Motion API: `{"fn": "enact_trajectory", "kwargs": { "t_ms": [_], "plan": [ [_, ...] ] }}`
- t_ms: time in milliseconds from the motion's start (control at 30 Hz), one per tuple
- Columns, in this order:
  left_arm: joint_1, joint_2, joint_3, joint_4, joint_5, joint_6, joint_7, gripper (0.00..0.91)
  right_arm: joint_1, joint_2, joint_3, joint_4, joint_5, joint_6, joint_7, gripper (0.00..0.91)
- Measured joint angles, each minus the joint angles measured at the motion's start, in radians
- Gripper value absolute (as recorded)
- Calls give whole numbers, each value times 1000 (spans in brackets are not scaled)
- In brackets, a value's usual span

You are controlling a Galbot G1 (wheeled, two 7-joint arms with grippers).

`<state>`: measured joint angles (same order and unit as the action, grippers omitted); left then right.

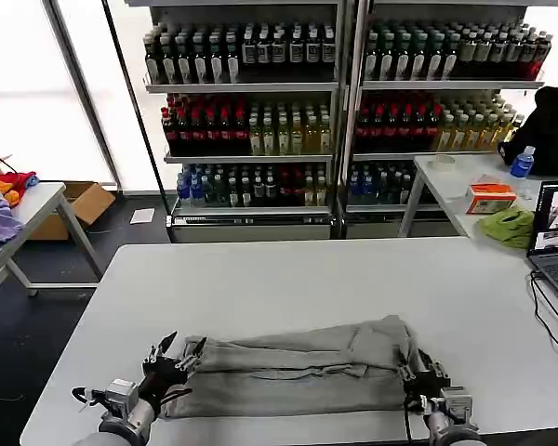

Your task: Fold and organize the clothes.

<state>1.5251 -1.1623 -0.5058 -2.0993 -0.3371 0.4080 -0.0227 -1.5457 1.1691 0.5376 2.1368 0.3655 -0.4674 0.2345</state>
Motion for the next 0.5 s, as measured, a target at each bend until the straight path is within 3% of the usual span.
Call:
{"fn": "enact_trajectory", "kwargs": {
  "t_ms": [500],
  "plan": [
    [17,-101,2,-9,-4,50,-28,907,50,-21,30,86,54,-13,5,907]
  ]
}}
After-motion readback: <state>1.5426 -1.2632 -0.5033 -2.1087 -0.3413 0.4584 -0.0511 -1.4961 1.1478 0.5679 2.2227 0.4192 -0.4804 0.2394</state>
